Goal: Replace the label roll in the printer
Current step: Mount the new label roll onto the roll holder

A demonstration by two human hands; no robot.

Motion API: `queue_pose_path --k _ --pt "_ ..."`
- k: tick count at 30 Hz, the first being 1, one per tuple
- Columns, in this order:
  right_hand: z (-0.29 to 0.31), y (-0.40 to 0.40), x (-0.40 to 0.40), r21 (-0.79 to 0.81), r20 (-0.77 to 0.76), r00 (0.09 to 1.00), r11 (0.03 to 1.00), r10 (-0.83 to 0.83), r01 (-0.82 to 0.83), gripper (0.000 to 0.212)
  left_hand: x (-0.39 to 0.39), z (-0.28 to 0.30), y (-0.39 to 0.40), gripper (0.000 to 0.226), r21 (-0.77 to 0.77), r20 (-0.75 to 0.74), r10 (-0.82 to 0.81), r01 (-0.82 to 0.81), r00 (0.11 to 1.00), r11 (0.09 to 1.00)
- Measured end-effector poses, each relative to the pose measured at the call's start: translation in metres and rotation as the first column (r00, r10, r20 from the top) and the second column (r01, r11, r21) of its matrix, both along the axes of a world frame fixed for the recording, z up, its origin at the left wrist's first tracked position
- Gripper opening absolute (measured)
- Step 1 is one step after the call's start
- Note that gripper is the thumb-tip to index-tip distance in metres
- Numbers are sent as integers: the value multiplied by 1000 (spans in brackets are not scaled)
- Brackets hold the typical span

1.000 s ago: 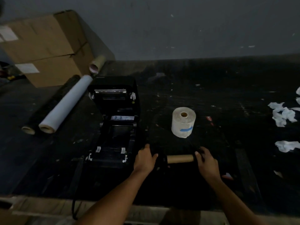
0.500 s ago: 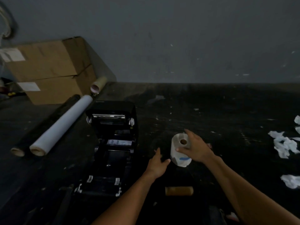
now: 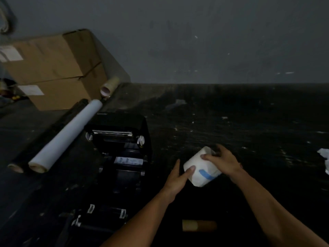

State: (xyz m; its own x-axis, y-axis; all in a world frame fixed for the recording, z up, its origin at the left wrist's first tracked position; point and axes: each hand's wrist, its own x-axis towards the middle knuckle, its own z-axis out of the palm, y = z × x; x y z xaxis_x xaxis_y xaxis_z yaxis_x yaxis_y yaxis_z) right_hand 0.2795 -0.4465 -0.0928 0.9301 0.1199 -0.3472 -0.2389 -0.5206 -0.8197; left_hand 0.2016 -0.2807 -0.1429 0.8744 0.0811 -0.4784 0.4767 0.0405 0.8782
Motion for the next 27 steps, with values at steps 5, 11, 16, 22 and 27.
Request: queue_pose_path --k 5,11,16,22,27 --pt "-19 -7 -13 443 -288 942 848 -173 291 63 11 7 7 84 -139 43 -21 27 999 990" --pt "-39 -6 -28 507 -409 904 791 -127 341 73 7 3 7 102 -50 74 -17 21 997 999" --pt "-48 -13 -36 371 -209 954 886 -212 279 65 10 12 -1 79 71 89 -8 2 996 997" --pt "-35 -20 -52 -62 410 900 989 147 -133 47 15 16 5 94 81 -5 -41 42 999 996" --pt "-49 -15 -59 -244 581 774 961 253 -131 43 14 15 7 93 63 -36 -45 47 998 997"
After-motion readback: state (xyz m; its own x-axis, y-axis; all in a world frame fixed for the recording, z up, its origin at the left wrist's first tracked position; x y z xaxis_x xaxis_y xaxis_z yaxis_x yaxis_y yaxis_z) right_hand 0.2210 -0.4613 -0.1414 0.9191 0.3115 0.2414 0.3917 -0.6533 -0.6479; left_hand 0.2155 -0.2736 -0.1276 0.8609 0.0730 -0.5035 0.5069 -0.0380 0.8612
